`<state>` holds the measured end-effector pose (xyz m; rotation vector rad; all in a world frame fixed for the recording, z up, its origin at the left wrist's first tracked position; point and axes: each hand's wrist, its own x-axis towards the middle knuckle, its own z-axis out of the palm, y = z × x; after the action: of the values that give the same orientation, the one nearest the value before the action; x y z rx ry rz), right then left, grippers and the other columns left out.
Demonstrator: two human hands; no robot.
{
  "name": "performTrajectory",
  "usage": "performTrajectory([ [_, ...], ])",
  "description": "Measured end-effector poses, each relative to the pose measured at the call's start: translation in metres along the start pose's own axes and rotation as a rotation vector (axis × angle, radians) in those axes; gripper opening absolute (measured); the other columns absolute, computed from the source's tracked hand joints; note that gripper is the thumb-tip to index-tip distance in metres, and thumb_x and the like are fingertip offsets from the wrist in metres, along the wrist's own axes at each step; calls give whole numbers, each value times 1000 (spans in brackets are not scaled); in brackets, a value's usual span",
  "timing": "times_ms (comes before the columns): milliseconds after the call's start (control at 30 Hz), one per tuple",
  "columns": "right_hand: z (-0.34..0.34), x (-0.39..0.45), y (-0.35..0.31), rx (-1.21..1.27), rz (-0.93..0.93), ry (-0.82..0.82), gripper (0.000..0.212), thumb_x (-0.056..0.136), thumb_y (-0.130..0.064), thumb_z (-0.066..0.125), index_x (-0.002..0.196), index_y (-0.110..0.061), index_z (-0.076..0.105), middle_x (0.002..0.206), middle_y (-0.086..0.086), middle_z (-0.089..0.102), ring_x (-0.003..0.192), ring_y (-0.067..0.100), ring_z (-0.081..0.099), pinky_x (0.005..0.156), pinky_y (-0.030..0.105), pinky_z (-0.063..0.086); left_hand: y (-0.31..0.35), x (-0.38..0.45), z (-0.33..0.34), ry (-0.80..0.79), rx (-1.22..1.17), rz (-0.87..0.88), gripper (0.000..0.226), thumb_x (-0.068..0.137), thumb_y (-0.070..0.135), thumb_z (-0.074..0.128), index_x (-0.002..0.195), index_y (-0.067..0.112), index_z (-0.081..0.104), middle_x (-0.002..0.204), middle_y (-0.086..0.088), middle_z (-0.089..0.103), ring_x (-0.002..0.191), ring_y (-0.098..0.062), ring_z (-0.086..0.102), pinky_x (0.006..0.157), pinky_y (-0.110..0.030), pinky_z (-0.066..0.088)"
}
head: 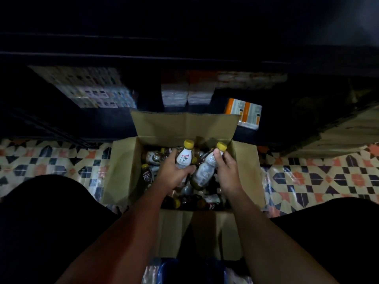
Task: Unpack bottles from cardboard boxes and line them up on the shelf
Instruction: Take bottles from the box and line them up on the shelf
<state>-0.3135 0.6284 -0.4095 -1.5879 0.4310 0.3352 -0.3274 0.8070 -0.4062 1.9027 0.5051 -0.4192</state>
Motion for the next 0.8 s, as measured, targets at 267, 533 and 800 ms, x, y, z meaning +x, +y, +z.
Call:
performTrajectory([
  [267,17,-27,-101,-43,-86,-66,23,103,-45,53,109,-27,66,111,-6,72,107,9,66,96,37,50,86,-35,-36,-15,-34,26,39,63,28,82,98,22,65,86,-2,75,81,-24,72,78,-49,60],
  [533,8,-132,-290,-105,-211,-93,22,105,-40,50,108,-23,64,101,-1,71,97,11,67,85,27,52,256,-148,-111,46,-127,88,31,68,21,77,94,18,61,79,-5,70,68,-16,64,68,-46,54],
  [800,-4,-223,-488,-226,-503,-31,35,103,-44,50,85,-14,53,69,-1,56,62,6,51,58,28,43,437,-250,-186,99,-154,245,28,73,8,76,89,18,54,66,5,60,56,-8,54,55,-37,48],
])
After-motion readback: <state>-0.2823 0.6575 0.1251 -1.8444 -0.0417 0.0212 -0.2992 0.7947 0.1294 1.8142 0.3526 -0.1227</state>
